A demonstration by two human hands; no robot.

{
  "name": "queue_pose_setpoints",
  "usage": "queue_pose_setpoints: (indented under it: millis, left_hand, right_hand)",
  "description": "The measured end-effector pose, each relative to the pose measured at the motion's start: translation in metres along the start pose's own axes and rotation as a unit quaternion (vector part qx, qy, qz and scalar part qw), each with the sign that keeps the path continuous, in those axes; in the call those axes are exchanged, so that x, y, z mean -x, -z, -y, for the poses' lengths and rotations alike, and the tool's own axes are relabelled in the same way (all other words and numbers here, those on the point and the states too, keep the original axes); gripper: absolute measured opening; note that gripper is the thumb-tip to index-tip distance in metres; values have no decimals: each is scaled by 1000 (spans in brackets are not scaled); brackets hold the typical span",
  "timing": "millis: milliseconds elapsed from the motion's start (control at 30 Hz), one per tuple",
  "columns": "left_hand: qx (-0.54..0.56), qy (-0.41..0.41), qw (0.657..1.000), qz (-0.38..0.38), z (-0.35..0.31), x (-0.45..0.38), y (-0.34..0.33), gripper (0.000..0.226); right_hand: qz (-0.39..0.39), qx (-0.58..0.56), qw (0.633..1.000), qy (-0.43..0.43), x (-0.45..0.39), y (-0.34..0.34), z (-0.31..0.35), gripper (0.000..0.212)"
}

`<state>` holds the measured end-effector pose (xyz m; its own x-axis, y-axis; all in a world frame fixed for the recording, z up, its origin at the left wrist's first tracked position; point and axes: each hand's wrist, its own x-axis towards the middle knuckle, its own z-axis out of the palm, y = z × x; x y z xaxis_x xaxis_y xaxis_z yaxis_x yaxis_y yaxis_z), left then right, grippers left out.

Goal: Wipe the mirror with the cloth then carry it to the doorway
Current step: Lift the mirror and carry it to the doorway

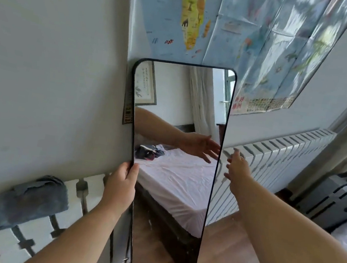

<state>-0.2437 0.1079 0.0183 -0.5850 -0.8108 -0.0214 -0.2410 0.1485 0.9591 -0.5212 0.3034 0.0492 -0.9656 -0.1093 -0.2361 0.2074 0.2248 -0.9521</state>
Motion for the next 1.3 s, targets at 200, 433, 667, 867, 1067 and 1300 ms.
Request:
queue_pose_setpoints:
  millis: [200, 433, 667, 867, 1067, 1300]
  left_hand:
    - [-8, 13, 999, -45, 6, 0, -7, 31]
    - [-26, 3, 1000, -1, 18, -7, 4, 37]
    - [-28, -22, 999, 12, 30, -14, 6, 40]
    - [-23, -44, 999, 13, 29, -11, 7, 43]
    - [-38, -53, 998, 18, 16, 24, 14, 33]
    - [-16, -60, 996, -57, -12, 97, 41, 31]
  right_hand:
    - [22, -14, 1000, -10, -33, -15, 4, 56]
    - [17, -5, 1000, -18, -52, -49, 2, 63]
    - [-12, 39, 999, -10, -45, -47, -12, 67]
    - [-23, 55, 998, 13, -45, -39, -14, 63]
    - [-24, 41, 999, 3, -34, -29, -14, 64]
    - [30, 40, 999, 14, -8, -44, 3, 95]
